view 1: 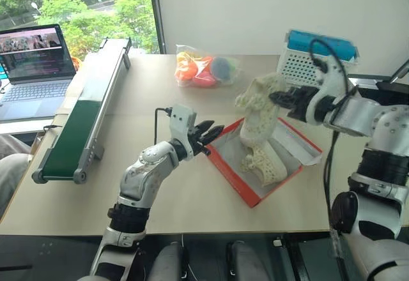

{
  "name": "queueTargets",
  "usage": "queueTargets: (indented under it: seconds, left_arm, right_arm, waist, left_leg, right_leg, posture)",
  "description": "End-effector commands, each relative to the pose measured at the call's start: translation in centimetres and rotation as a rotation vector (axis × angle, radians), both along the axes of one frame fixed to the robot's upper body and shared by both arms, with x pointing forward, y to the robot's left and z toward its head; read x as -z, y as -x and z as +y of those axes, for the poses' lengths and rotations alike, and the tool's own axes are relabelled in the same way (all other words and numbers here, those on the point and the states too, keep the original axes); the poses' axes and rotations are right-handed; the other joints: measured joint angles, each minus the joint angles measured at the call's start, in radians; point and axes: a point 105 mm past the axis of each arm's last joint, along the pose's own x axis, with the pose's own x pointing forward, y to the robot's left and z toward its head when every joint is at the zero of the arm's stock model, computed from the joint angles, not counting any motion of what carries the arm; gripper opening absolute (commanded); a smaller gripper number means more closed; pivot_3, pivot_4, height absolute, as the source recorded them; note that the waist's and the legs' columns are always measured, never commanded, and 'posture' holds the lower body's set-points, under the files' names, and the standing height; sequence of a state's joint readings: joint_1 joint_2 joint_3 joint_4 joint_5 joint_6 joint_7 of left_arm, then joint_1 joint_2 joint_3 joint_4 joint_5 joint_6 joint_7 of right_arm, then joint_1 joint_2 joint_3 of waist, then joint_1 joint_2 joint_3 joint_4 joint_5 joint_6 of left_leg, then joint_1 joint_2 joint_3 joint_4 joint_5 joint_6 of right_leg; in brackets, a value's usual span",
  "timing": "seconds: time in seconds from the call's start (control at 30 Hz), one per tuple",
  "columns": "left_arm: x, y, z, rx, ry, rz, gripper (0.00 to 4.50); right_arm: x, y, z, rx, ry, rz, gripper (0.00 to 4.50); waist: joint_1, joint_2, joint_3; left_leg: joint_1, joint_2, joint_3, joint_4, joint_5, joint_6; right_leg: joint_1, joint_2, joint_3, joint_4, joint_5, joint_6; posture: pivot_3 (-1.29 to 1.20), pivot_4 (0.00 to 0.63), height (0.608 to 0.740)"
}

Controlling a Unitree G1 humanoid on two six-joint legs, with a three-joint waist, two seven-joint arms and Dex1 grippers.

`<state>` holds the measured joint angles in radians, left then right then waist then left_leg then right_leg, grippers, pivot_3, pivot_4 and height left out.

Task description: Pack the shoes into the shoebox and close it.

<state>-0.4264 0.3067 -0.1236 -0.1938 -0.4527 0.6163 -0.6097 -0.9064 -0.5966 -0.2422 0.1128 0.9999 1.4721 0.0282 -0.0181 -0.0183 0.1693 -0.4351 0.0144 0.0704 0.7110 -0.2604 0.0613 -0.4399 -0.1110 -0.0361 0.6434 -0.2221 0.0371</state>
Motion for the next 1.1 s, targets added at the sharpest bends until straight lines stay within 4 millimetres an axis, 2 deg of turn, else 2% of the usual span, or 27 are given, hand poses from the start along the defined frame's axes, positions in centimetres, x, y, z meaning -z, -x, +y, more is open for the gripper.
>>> queueTargets:
  seconds: [0.03, 0.2, 0.33, 0.7, 0.87, 1.03, 1.1]
  left_arm:
    - [0.8, 2.6, 2.1, 0.179, -0.137, -0.023, 1.84]
    - [1.5, 3.1, 4.3, 0.192, -0.209, 0.010, 1.84]
    - [1.8, 3.3, 4.3, 0.187, -0.217, 0.007, 1.84]
    - [1.8, 3.7, 2.8, 0.207, -0.204, -0.019, 1.84]
    - [2.1, 3.7, 2.3, 0.210, -0.201, -0.024, 1.84]
    - [2.4, 3.5, 2.0, 0.202, -0.203, -0.026, 1.84]
    - [2.4, 3.5, 1.9, 0.199, -0.199, -0.029, 1.84]
  right_arm:
    - [-0.3, 1.0, 0.7, -0.120, 0.086, 0.044, 0.65]
    - [-0.5, 1.2, 0.9, -0.179, 0.140, 0.081, 0.65]
    - [-0.5, 1.7, 1.1, -0.230, 0.214, 0.106, 0.65]
    - [5.0, 2.2, 2.2, -0.363, 0.458, 0.207, 0.65]
    - [7.7, 1.0, 3.0, -0.368, 0.499, 0.232, 0.65]
    - [9.2, -0.6, 3.8, -0.360, 0.539, 0.214, 0.65]
    - [10.5, -1.4, 4.0, -0.341, 0.560, 0.212, 0.65]
  waist:
    - [0.004, 0.000, 0.000]
    - [0.016, 0.000, 0.000]
    - [0.020, 0.000, 0.000]
    - [0.017, 0.000, 0.000]
    - [0.017, 0.000, 0.000]
    - [0.017, 0.000, 0.000]
    - [0.015, 0.000, 0.000]
  left_leg:
    - [-0.001, 0.000, 0.000, 0.000, 0.000, 0.000]
    - [-0.002, -0.001, -0.001, 0.002, 0.000, 0.002]
    - [-0.002, -0.001, -0.001, 0.001, 0.000, 0.002]
    - [-0.003, -0.001, -0.001, 0.002, 0.000, 0.002]
    - [-0.003, -0.001, -0.001, 0.002, 0.000, 0.002]
    - [-0.003, -0.001, -0.002, 0.003, 0.000, 0.002]
    - [-0.002, -0.001, -0.002, 0.003, 0.000, 0.002]
  right_leg:
    - [-0.001, 0.000, 0.000, 0.000, 0.000, 0.000]
    - [0.000, -0.002, -0.002, -0.002, 0.000, 0.000]
    - [0.000, -0.002, -0.002, -0.003, 0.000, 0.000]
    - [0.000, -0.003, -0.003, -0.002, 0.000, 0.000]
    - [0.000, -0.003, -0.003, -0.002, 0.000, 0.000]
    - [0.001, -0.002, -0.004, -0.001, 0.001, 0.000]
    - [0.001, -0.002, -0.004, -0.001, 0.001, 0.000]
  posture:
    - [0.00, 0.150, 0.705]
    - [0.00, 0.150, 0.705]
    - [0.00, 0.150, 0.705]
    - [0.00, 0.150, 0.705]
    - [0.00, 0.150, 0.705]
    - [0.00, 0.150, 0.705]
    - [0.00, 0.150, 0.705]
